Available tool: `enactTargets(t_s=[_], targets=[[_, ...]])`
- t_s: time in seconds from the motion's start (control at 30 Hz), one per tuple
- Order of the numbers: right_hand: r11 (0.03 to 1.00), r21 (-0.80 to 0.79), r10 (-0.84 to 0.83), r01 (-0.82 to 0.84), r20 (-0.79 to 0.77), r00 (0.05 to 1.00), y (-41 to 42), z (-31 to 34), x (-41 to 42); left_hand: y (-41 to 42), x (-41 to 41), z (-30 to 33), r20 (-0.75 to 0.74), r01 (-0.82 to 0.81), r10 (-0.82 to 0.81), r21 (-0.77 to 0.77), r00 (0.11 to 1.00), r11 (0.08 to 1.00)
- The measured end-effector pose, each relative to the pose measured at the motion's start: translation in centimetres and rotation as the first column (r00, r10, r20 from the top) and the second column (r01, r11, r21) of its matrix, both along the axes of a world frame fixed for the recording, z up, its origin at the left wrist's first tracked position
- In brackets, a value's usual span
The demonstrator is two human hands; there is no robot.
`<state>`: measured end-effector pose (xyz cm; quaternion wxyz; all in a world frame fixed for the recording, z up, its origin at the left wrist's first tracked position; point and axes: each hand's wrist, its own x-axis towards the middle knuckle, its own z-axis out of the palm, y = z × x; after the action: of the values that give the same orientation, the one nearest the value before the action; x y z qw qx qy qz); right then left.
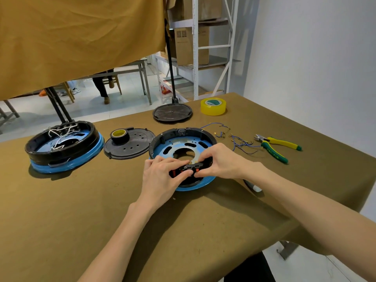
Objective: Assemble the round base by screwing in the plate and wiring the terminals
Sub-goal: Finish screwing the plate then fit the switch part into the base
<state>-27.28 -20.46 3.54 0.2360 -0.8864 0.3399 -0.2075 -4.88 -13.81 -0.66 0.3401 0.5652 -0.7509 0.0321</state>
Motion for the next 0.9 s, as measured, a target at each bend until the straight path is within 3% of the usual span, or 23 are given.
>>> enactTargets(t_s=[0.13,0.33,0.6,0.77,0.9], targets=[[0.996,-0.085,-0.016,0.014,-0.027,0.999,0.4,-0.5,0.1,0.0,0.6,0.1,0.057,0.046,-0.046,0.002,0.997,0.999],[0.998,-0.061,-0.015,0.005,-0.168,0.986,-0.3,0.3,0.1,-0.3,1.3,0.5,0.070,0.060,-0.063,0.036,0.996,0.998],[0.987,-0.161,-0.010,-0.030,-0.238,0.971,-0.3,0.4,0.0,-1.0,2.3,0.8,0.119,0.118,-0.125,0.060,0.985,0.991],[0.969,-0.246,-0.042,-0.022,-0.251,0.967,0.1,0.0,0.6,-0.9,2.3,0.9,0.212,0.162,-0.156,-0.008,0.965,0.987],[0.970,-0.238,-0.025,-0.051,-0.304,0.952,-0.2,0.5,0.9,-1.2,3.3,1.6,0.167,0.202,-0.209,0.059,0.963,0.978]])
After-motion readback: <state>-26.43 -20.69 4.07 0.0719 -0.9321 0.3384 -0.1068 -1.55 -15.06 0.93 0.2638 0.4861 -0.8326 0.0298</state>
